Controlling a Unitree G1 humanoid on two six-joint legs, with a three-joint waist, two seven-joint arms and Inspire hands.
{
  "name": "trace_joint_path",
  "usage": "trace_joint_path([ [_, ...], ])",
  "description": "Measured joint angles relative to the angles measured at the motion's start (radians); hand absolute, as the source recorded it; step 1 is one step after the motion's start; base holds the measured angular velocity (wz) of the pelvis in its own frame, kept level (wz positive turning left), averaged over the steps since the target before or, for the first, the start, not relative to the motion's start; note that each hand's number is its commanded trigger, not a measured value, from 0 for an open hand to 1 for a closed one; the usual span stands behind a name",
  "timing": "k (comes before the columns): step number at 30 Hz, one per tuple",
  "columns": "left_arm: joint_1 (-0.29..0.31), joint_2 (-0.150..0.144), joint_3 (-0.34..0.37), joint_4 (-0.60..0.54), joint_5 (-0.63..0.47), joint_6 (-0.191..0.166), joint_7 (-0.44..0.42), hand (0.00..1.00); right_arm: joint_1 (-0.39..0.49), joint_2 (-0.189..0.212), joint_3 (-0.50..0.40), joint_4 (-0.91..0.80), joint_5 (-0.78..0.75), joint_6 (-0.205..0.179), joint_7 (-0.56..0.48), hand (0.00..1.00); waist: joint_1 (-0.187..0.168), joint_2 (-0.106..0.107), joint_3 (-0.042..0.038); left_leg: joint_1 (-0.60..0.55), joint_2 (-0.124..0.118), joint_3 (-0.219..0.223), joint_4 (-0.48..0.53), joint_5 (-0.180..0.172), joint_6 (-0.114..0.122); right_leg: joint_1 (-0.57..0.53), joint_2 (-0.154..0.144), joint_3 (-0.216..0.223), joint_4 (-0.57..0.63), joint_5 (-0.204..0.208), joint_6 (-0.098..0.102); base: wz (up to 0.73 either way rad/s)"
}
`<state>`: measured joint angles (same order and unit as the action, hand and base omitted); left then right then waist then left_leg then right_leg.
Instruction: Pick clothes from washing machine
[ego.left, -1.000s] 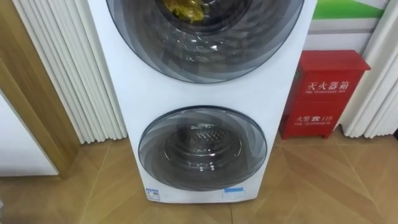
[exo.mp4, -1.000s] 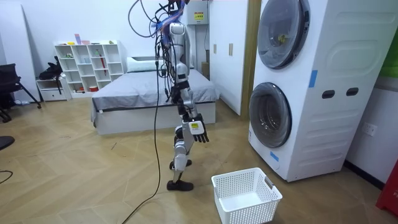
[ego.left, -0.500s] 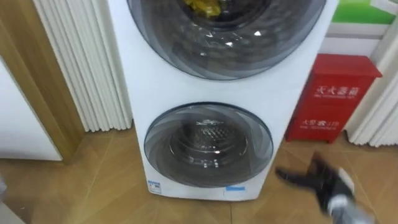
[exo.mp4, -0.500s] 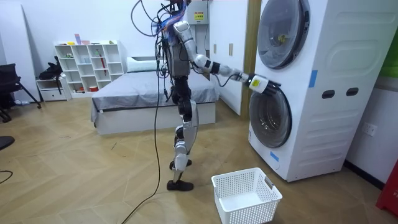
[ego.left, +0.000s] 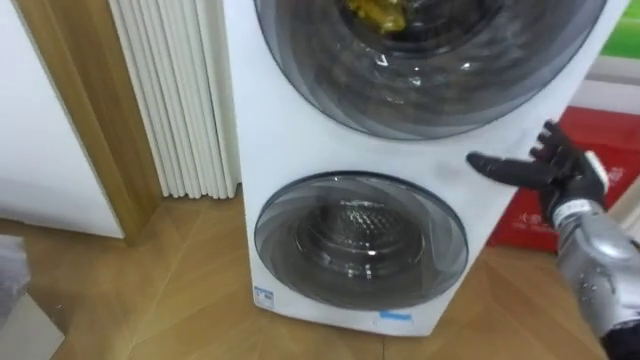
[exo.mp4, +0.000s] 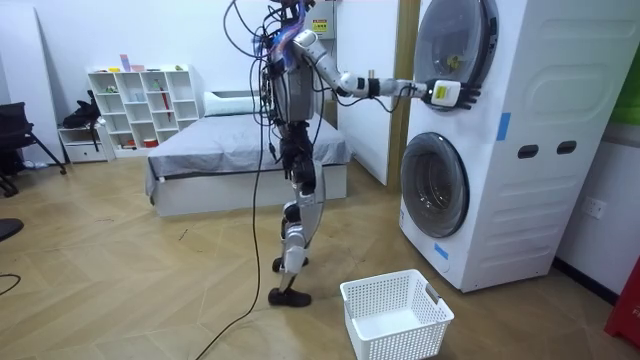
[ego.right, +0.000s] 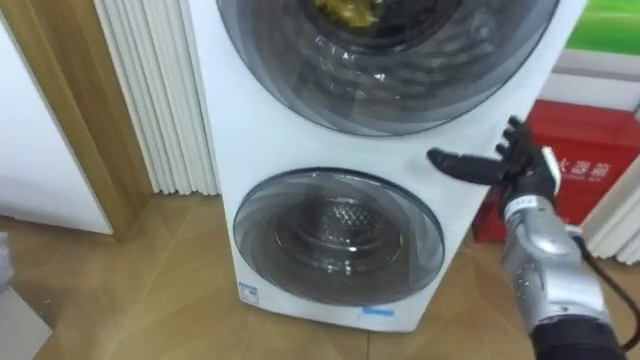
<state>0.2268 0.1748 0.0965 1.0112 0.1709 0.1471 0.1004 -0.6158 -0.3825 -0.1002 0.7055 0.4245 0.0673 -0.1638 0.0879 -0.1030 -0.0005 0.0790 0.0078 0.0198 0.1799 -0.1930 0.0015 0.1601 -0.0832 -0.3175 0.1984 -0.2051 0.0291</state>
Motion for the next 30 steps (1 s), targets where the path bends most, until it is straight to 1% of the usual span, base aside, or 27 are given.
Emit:
trace_joint_path([
  [2,-0.004,0.001,0.000,-0.001,0.004,0.001,-0.005,0.00,-0.012,-0.018,0.000,0.018,-0.003,0.000,-0.001,0.00,0.000,-0.003,0.0016,0.001,0.002,-0.009,-0.004,0.000,0.000,-0.003,0.000,-0.016,0.014,0.000,0.000,0.17],
  [3,-0.007,0.001,-0.002,-0.001,0.019,0.001,-0.009,0.00,-0.016,-0.033,0.000,0.021,-0.002,0.000,0.000,0.00,0.003,-0.002,0.0021,0.001,0.008,-0.017,-0.010,0.001,0.000,-0.024,-0.001,-0.017,0.050,-0.001,0.000,0.00],
  [4,-0.014,0.006,-0.001,-0.002,0.021,0.002,-0.015,0.00,-0.023,-0.038,0.001,0.020,-0.005,0.000,0.001,0.00,0.006,0.003,0.0040,0.000,0.029,-0.070,-0.015,0.002,0.000,-0.073,0.004,-0.009,0.106,-0.030,0.004,-0.20],
  [5,-0.014,0.013,0.001,-0.003,0.022,0.002,-0.017,0.00,-0.032,-0.038,0.002,0.020,-0.009,0.001,0.003,0.00,0.014,0.001,0.0031,-0.003,0.035,-0.109,-0.015,0.002,0.000,-0.102,0.021,0.027,0.086,-0.041,-0.002,-0.68],
  [6,-0.014,0.022,0.029,-0.002,0.045,0.002,-0.019,0.00,-0.064,-0.036,0.004,0.019,-0.026,0.002,0.015,0.00,0.032,-0.006,0.0028,-0.018,0.058,-0.152,-0.013,-0.006,-0.013,-0.179,0.066,0.075,-0.028,-0.009,-0.047,-0.69],
  [7,-0.010,0.022,0.068,0.006,0.084,0.008,-0.023,0.00,-0.093,-0.041,0.007,0.018,-0.042,0.002,0.012,0.00,0.019,-0.002,0.0011,-0.030,0.080,-0.151,-0.012,-0.023,-0.044,-0.203,0.080,0.015,-0.049,0.116,-0.084,-0.49],
  [8,-0.012,0.023,0.077,0.010,0.096,0.014,-0.024,0.00,-0.098,-0.050,0.008,0.018,-0.042,0.003,0.008,0.00,0.009,-0.001,0.0015,-0.033,0.087,-0.131,-0.011,-0.026,-0.056,-0.199,0.085,0.008,-0.045,0.120,-0.086,0.15],
  [9,-0.016,0.023,0.074,0.011,0.100,0.028,-0.025,0.00,-0.102,-0.064,0.018,0.019,-0.051,0.007,-0.009,0.00,-0.006,0.000,0.0016,-0.027,0.093,-0.069,-0.013,-0.025,-0.061,-0.177,0.084,0.004,-0.046,0.120,-0.086,0.28],
  [10,-0.018,0.024,0.064,0.009,0.099,0.033,-0.027,0.00,-0.105,-0.079,0.030,0.020,-0.065,0.008,-0.016,0.00,-0.008,-0.003,0.0036,-0.027,0.091,-0.012,-0.026,-0.017,-0.061,-0.158,0.083,0.020,-0.047,0.119,-0.085,0.23],
  [11,-0.019,0.025,0.058,0.007,0.099,0.034,-0.027,0.00,-0.110,-0.084,0.037,0.020,-0.069,0.008,-0.016,0.00,-0.008,-0.003,0.0039,-0.036,0.088,0.008,-0.035,-0.003,-0.049,-0.153,0.083,0.024,-0.046,0.117,-0.081,0.00],
  [12,-0.020,0.032,0.045,0.003,0.099,0.036,-0.027,0.00,-0.120,-0.087,0.054,0.020,-0.069,0.010,-0.008,0.00,-0.003,-0.013,0.0029,-0.035,0.086,0.026,-0.024,0.004,-0.043,-0.148,0.081,0.026,-0.047,0.113,-0.076,-0.04],
  [13,-0.023,0.034,0.038,0.004,0.100,0.044,-0.027,0.00,-0.142,-0.087,0.063,0.020,-0.067,0.018,0.005,0.00,-0.004,-0.018,0.0038,-0.034,0.081,0.027,-0.021,0.003,-0.042,-0.149,0.081,0.024,-0.048,0.111,-0.072,-0.05],
  [15,-0.021,0.032,0.035,0.005,0.100,0.059,-0.028,0.00,-0.148,-0.087,0.068,0.020,-0.066,0.045,-0.006,0.00,-0.002,-0.022,0.0029,-0.030,0.069,0.029,-0.014,0.003,-0.041,-0.146,0.082,0.018,-0.048,0.111,-0.070,0.00],
  [17,-0.016,0.034,0.035,0.005,0.104,0.073,-0.032,0.00,-0.155,-0.087,0.073,0.009,-0.067,0.049,-0.001,0.00,-0.001,-0.020,0.0035,-0.031,0.064,0.031,-0.014,0.004,-0.039,-0.144,0.077,0.014,-0.048,0.110,-0.067,-0.02],
  [18,-0.013,0.038,0.035,0.005,0.106,0.077,-0.033,0.00,-0.169,-0.087,0.080,0.002,-0.066,0.065,-0.002,0.00,-0.001,-0.019,0.0034,-0.032,0.060,0.032,-0.014,0.004,-0.038,-0.143,0.074,0.014,-0.048,0.107,-0.065,0.00],
  [19,-0.012,0.040,0.035,0.005,0.106,0.079,-0.033,0.00,-0.179,-0.087,0.080,0.002,-0.066,0.074,-0.003,0.00,-0.001,-0.017,0.0032,-0.032,0.057,0.032,-0.014,0.006,-0.036,-0.143,0.071,0.013,-0.047,0.102,-0.065,0.00],
  [21,-0.013,0.039,0.034,0.005,0.105,0.079,-0.039,0.00,-0.194,-0.087,0.080,-0.002,-0.066,0.078,-0.001,0.00,-0.001,-0.011,0.0030,-0.033,0.053,0.031,-0.014,0.005,-0.034,-0.143,0.068,0.011,-0.045,0.095,-0.066,0.02],
  [24,-0.017,0.038,0.034,0.005,0.105,0.079,-0.045,0.00,-0.202,-0.087,0.080,-0.026,-0.059,0.081,-0.006,0.00,0.001,-0.002,-0.0021,-0.032,0.053,0.031,-0.017,0.005,-0.034,-0.143,0.068,0.012,-0.039,0.089,-0.070,0.00],
  [28,-0.013,0.037,0.032,0.004,0.106,0.084,-0.046,0.00,-0.202,-0.087,0.079,-0.088,-0.074,0.122,-0.028,0.00,-0.002,-0.001,-0.0031,-0.028,0.054,0.032,-0.013,0.006,-0.035,-0.147,0.068,0.014,-0.028,0.082,-0.070,0.00],
  [30,-0.015,0.037,0.024,0.004,0.106,0.086,-0.046,0.00,-0.202,-0.087,0.079,-0.110,-0.078,0.127,-0.044,0.00,-0.004,-0.001,-0.0035,-0.028,0.053,0.033,-0.013,0.006,-0.034,-0.147,0.068,0.013,-0.028,0.081,-0.070,0.00],
])
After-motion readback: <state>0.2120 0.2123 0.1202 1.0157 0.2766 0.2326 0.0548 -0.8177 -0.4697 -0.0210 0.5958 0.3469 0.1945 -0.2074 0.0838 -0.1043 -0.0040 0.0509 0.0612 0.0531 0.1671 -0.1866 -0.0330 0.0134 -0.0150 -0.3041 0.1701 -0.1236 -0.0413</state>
